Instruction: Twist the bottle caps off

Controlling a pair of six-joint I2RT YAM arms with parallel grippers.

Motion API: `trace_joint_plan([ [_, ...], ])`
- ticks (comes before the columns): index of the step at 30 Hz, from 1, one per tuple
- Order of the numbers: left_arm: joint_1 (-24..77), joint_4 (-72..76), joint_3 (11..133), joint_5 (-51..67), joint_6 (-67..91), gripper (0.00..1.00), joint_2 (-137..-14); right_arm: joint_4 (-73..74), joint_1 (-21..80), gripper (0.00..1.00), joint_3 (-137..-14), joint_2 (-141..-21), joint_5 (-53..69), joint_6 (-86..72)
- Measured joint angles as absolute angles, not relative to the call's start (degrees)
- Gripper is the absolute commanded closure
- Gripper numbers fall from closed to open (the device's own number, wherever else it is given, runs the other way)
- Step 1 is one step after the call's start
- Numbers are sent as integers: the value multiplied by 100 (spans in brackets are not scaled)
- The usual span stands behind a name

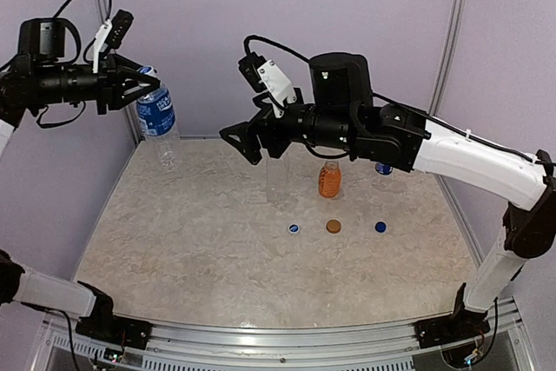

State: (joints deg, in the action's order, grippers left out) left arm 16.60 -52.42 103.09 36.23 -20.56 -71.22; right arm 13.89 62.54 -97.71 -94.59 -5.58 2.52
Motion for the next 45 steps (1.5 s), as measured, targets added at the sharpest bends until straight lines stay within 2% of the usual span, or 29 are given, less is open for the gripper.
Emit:
trace_joint_plan([
  [3,2099,-5961,10624,3658,-1975,100,-6687,930,6729,1,-10195,-9885,-303,403],
  [9,3122,-6558,10250,3317,-1782,100,-5723,346,7317,1,-10927,-10787,163,554],
  [20,3262,-6519,9929,3221,-1570,100,-5463,-1,7496,3,-10986,-11395,1203,792],
  [26,3262,-6305,9913,3251,-1439,100,-5369,-390,7481,23,-10833,-11472,1313,757],
  [34,3260,-6051,9909,3321,-1299,100,-5214,-928,7443,65,-10425,-11459,1673,519],
  [35,3260,-6023,9909,3330,-1269,85,-5216,-945,7443,67,-10425,-11459,1704,541],
  [36,3260,-6003,9909,3339,-1240,55,-5221,-972,7443,70,-10425,-11459,1726,499],
  [37,3260,-5986,9909,3339,-1214,16,-5225,-978,7443,70,-10425,-11459,1726,484],
  [38,3260,-5966,9904,3339,-1181,3,-5225,-998,7439,70,-10422,-11459,1732,486],
  [42,3258,-5629,9570,3374,-906,1,-5076,-1323,7417,72,-10267,-11430,1789,469],
  [45,3229,-5183,8696,3356,-729,1,-4646,-1612,7413,72,-10086,-11373,1806,419],
])
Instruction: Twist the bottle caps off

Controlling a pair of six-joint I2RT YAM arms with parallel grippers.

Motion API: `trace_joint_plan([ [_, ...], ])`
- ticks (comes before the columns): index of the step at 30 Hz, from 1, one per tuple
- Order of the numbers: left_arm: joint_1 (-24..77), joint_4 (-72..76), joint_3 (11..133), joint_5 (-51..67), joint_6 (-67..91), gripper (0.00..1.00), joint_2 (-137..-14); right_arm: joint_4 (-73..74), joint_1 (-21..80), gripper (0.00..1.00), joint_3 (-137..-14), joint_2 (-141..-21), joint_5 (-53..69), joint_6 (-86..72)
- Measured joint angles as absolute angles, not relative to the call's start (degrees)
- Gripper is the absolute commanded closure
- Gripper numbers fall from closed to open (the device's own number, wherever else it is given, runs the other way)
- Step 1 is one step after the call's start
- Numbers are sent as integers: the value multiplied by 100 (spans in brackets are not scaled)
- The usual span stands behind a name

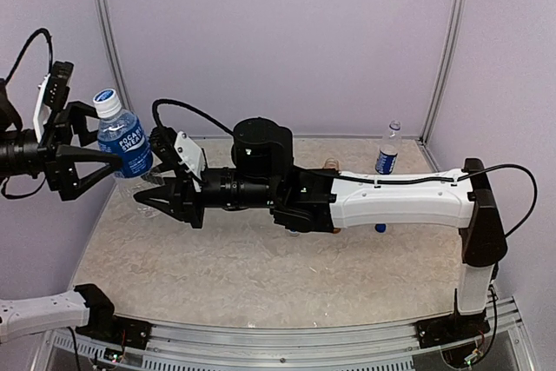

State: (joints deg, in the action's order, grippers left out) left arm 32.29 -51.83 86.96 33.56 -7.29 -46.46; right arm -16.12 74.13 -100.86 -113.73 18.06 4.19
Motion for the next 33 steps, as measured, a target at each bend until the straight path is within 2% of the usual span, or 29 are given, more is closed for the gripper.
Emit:
trace_joint_plan([
  [2,3218,-5026,8093,3448,-729,4,-4311,-1883,7413,72,-9926,-11306,1817,370],
  [6,3218,-4613,7293,3697,-491,17,-3806,-2373,7413,73,-9821,-11255,1855,301],
  [9,3212,-4176,7210,3824,-211,26,-3752,-2530,7413,73,-9856,-11257,1946,248],
  [14,3225,-3682,7035,3942,-12,28,-3754,-2565,7413,74,-10003,-11262,2073,187],
  [24,3330,-3382,6862,4018,-36,56,-3970,-2550,7397,72,-10178,-11362,2322,-12],
  [25,3345,-3376,6862,4018,-32,58,-3970,-2552,7397,67,-10184,-11362,2342,-25],
  [28,3352,-3374,6862,4014,-32,61,-3970,-2550,7395,31,-10184,-11362,2333,-34],
  [30,3365,-3395,6862,4003,-62,61,-3972,-2497,7395,11,-10184,-11360,2261,-69],
  [32,3387,-3485,6866,3986,-69,61,-4010,-2414,7395,1,-10175,-11338,2058,-8],
  [33,3402,-3553,6879,3964,-110,61,-4027,-2322,7397,1,-10136,-11303,1911,38],
])
